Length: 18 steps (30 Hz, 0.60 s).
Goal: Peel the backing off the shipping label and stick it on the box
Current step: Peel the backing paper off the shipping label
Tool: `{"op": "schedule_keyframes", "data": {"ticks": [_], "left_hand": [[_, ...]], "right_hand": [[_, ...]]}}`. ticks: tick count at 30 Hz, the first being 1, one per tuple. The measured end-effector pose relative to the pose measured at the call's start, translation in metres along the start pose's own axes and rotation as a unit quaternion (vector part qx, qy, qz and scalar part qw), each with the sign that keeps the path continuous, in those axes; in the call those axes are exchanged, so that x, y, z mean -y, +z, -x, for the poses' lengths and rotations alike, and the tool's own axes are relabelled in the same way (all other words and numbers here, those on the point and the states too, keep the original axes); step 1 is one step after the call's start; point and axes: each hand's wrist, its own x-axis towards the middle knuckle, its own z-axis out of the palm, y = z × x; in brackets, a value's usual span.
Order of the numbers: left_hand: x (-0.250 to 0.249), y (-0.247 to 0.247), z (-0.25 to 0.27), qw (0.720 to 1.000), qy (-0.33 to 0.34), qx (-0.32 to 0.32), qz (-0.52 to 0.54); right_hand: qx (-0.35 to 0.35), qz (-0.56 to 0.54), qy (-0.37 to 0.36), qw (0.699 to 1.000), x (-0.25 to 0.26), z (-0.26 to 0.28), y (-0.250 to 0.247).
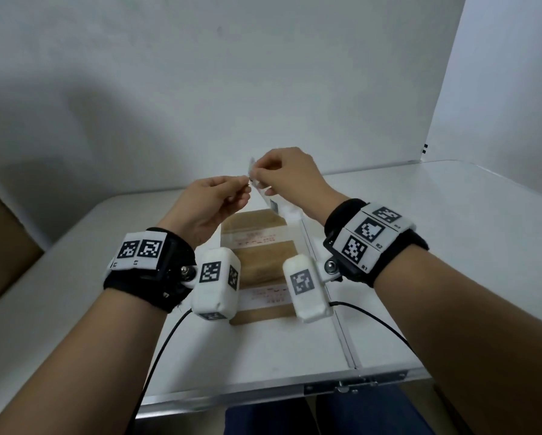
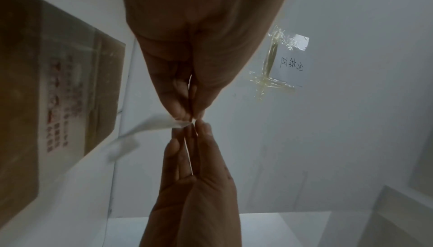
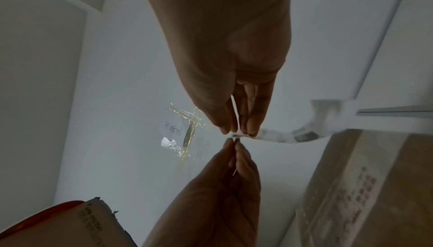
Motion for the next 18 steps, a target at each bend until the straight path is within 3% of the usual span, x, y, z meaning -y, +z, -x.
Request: {"op": "schedule_keyframes", "data": {"ticks": [18], "left_hand": [[0.0047, 0.0104, 0.0079, 0.999, 0.035, 0.017, 0.001]], "right_hand": [[0.003, -0.022, 0.002, 1.000, -0.0057, 0.0074, -0.0001]]}}
